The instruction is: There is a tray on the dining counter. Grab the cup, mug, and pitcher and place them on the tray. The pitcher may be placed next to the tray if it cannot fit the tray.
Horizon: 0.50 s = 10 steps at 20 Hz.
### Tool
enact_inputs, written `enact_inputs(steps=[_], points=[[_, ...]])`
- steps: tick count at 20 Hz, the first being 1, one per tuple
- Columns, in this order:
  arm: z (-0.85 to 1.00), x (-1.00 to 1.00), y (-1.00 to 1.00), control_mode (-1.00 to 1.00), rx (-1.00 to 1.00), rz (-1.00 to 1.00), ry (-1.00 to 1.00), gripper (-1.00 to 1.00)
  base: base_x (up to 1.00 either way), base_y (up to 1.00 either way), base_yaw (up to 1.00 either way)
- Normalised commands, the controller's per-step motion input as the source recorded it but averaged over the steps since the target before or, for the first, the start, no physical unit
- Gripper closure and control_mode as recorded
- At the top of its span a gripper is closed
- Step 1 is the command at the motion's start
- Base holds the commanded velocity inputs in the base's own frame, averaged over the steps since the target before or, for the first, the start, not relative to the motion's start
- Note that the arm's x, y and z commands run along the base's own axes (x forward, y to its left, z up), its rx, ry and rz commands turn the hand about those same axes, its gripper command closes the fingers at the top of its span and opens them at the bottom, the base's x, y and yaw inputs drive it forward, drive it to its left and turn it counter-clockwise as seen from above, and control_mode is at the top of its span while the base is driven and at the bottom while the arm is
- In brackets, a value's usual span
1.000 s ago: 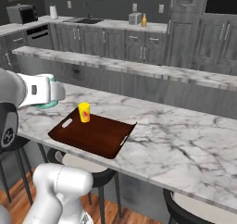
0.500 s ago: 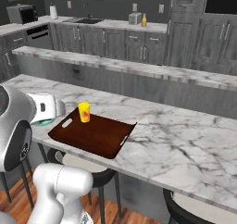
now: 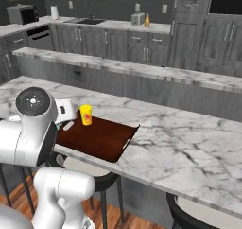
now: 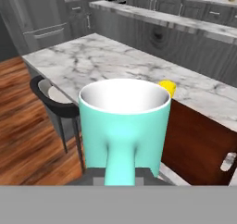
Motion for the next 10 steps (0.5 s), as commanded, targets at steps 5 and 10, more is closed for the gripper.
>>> enact_inputs(steps=[5,10], points=[[-0.35,0.52,0.0,-1.0,0.0,0.14,0.03,1.0,0.0,0.0,0.0],[-0.48,0.47,0.0,-1.0,0.0,0.12,0.0,1.0,0.0,0.0,0.0]])
